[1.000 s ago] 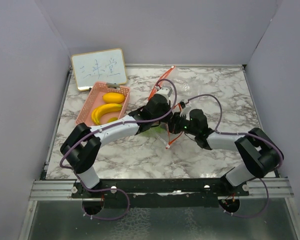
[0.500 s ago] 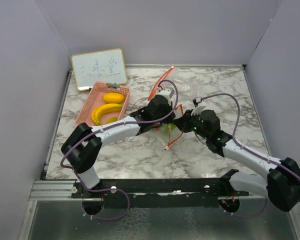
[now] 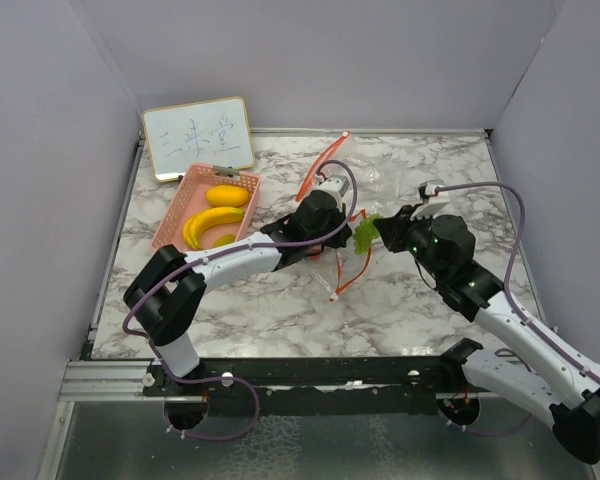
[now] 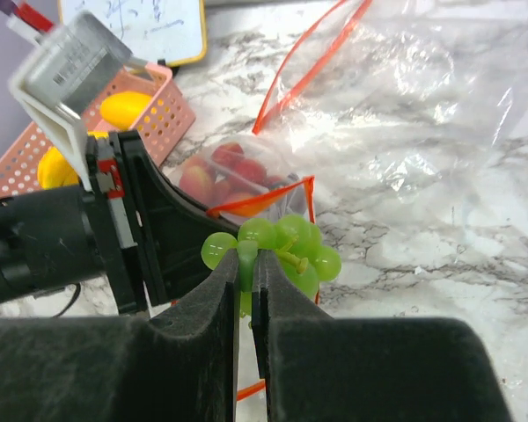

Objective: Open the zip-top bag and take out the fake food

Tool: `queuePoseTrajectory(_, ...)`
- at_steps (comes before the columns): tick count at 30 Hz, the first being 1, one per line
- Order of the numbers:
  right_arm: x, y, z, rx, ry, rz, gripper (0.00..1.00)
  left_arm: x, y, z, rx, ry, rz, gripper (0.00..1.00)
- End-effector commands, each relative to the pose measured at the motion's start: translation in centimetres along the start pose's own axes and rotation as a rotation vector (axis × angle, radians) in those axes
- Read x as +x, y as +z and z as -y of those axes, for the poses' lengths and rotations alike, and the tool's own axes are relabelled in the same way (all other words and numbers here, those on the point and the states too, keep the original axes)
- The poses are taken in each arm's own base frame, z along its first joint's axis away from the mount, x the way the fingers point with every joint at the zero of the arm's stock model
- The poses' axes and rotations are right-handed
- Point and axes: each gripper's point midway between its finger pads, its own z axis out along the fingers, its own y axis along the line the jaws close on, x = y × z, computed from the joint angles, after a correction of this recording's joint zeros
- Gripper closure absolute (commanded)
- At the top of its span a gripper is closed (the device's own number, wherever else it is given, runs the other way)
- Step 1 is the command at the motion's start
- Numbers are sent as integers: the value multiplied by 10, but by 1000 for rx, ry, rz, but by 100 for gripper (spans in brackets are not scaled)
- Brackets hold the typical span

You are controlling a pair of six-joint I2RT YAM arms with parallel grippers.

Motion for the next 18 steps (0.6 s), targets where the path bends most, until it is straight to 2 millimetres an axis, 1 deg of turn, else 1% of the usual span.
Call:
queuePoseTrajectory(1, -33, -12, 6, 60, -54, 66, 99, 6, 2, 9, 48, 0, -8, 98)
queuePoseTrajectory(2, -36, -13, 6, 60, -58, 68, 99, 5, 1, 9, 51, 0, -7, 94)
queuePoseTrajectory(5, -41, -14, 4, 54, -62, 78, 99, 3, -3, 11, 58, 5, -2, 75)
queuePoseTrajectory(7, -45, -14, 2, 51, -64, 87, 99, -1, -7, 10, 46, 11, 6, 56)
queuePoseTrajectory(8, -48, -15, 1, 50, -66, 92, 99, -4, -9, 10, 38, 14, 12, 48)
queuePoseTrajectory(9, -51, -15, 1, 49, -69, 99, 99, -7, -11, 9, 34, 20, 17, 42)
queuePoseTrajectory(11, -58, -15, -2, 46, -75, 110, 99, -13, -16, 8, 25, 28, 28, 38)
queuePoseTrajectory(14, -70, -13, -7, 34, -92, 127, 99, -17, -24, 3, 14, 31, 34, 37)
queuePoseTrajectory(18, -77, 1, -17, 5, -117, 115, 99, -25, -44, -11, -2, -7, 86, 37)
